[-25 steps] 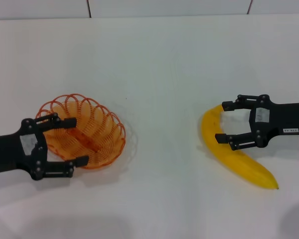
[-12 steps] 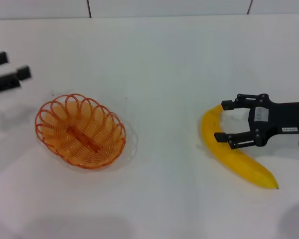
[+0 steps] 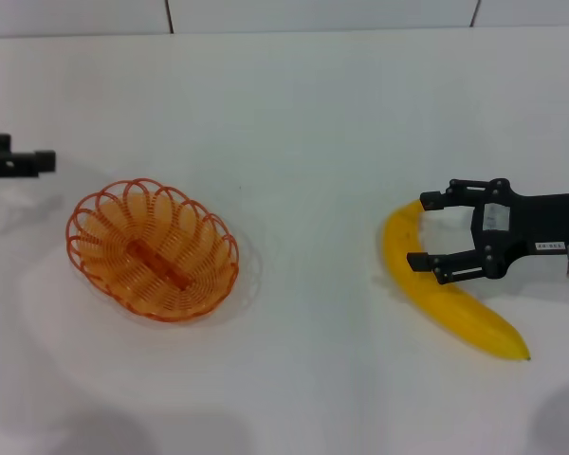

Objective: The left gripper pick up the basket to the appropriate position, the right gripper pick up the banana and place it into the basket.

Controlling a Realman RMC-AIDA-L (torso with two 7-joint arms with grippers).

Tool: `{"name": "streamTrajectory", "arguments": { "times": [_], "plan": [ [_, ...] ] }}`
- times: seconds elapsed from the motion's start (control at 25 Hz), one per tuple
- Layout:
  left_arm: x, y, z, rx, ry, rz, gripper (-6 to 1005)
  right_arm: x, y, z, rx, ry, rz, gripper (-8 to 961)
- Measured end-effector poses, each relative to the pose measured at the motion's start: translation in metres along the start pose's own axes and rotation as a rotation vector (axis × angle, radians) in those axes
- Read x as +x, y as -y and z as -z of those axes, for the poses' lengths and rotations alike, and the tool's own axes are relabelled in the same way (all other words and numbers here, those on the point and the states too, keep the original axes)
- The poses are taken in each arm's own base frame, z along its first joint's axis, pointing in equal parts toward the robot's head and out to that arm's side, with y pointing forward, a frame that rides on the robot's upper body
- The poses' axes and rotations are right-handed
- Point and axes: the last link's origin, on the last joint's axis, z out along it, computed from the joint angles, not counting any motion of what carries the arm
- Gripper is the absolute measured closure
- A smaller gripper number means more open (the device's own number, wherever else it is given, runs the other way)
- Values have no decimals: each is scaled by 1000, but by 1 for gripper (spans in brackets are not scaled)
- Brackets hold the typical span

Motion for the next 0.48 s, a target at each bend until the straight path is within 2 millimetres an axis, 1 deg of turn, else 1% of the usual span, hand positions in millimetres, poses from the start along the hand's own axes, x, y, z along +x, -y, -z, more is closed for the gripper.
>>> {"name": "streamTrajectory", "arguments": {
  "times": [0.28,0.48],
  "plan": [
    [6,-10,-21,-4,90,-46,153,0,0,0,0,0,0,50],
    [8,-15,-29,-6,110,-63,161,0,0,0,0,0,0,50]
  ]
}}
